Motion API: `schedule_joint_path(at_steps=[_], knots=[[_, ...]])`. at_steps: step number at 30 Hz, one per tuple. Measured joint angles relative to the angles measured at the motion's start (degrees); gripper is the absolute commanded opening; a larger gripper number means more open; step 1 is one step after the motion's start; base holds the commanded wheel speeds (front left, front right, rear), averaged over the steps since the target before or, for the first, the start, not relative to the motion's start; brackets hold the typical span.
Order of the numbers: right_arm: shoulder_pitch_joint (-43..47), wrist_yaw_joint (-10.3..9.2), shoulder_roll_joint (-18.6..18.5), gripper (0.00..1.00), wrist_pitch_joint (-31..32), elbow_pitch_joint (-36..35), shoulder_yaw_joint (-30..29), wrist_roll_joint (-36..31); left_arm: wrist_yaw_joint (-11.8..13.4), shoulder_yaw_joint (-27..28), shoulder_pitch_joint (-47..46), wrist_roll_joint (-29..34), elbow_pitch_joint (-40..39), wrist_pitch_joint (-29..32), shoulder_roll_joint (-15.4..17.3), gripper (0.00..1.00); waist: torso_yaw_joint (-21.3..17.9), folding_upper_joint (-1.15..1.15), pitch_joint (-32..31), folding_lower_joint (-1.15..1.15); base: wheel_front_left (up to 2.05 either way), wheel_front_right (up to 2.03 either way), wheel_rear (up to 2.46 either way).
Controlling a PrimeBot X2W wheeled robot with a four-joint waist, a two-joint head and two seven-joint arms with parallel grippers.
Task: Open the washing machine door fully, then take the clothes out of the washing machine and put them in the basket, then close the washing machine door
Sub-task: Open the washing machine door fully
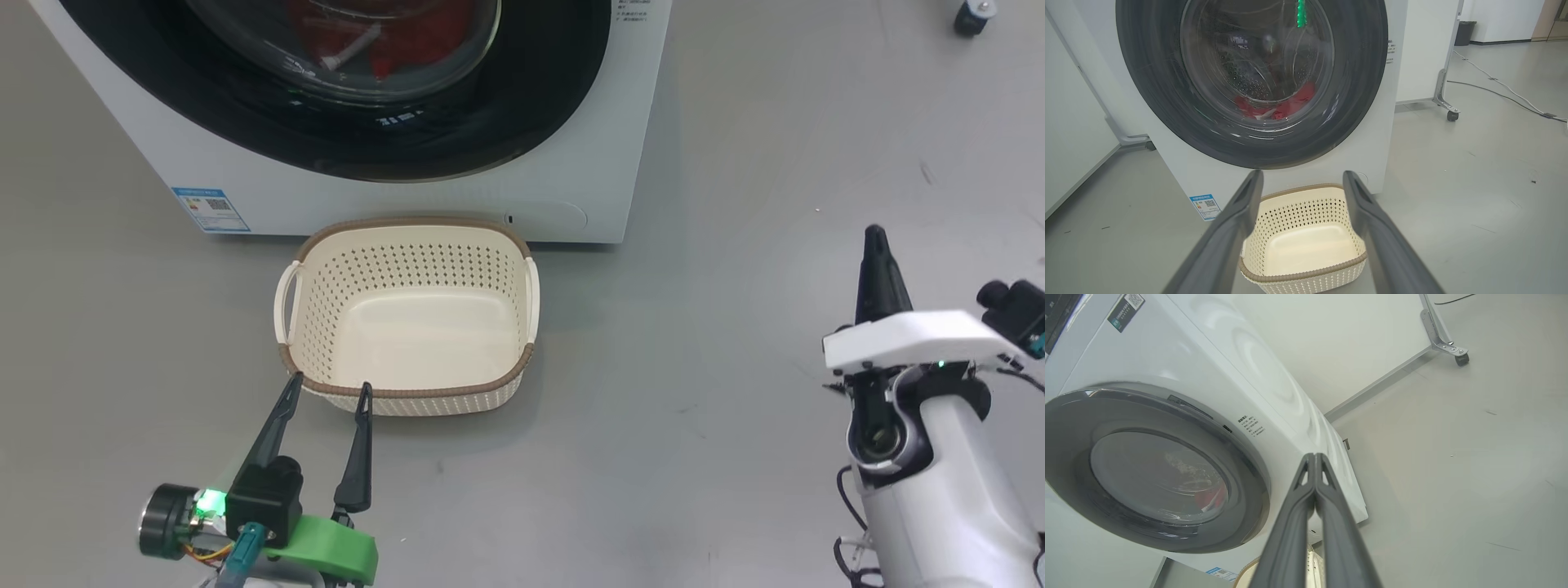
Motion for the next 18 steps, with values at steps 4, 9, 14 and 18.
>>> schedule_joint_path(at_steps=[4,9,14,18], knots=[[-4.45,0.22,-0.03,0.0,3.08,-1.02,-1.29,3.46,0.08,-1.35,-0.73,-0.37,-0.36,0.0,0.0,1.0,0.78,0.0,1.96,0.0,0.0,0.0,0.0],[-10.52,0.48,-0.26,0.0,6.53,-2.61,-2.97,6.35,0.25,-2.96,-2.44,-0.82,-0.73,0.0,-0.02,1.0,1.93,0.0,4.58,0.0,0.0,0.0,0.0],[-16.67,0.31,-2.35,0.0,9.94,-4.05,-4.24,7.67,0.56,-4.27,-4.11,-1.46,-1.14,0.0,-0.03,1.0,3.33,0.0,7.27,0.0,0.0,0.0,0.0],[-21.1,-0.67,-3.64,0.0,12.43,-4.58,-4.97,9.16,0.59,-5.2,-5.74,-1.97,-1.63,0.0,-0.05,1.0,4.59,0.0,9.44,0.0,0.0,0.0,0.0]])
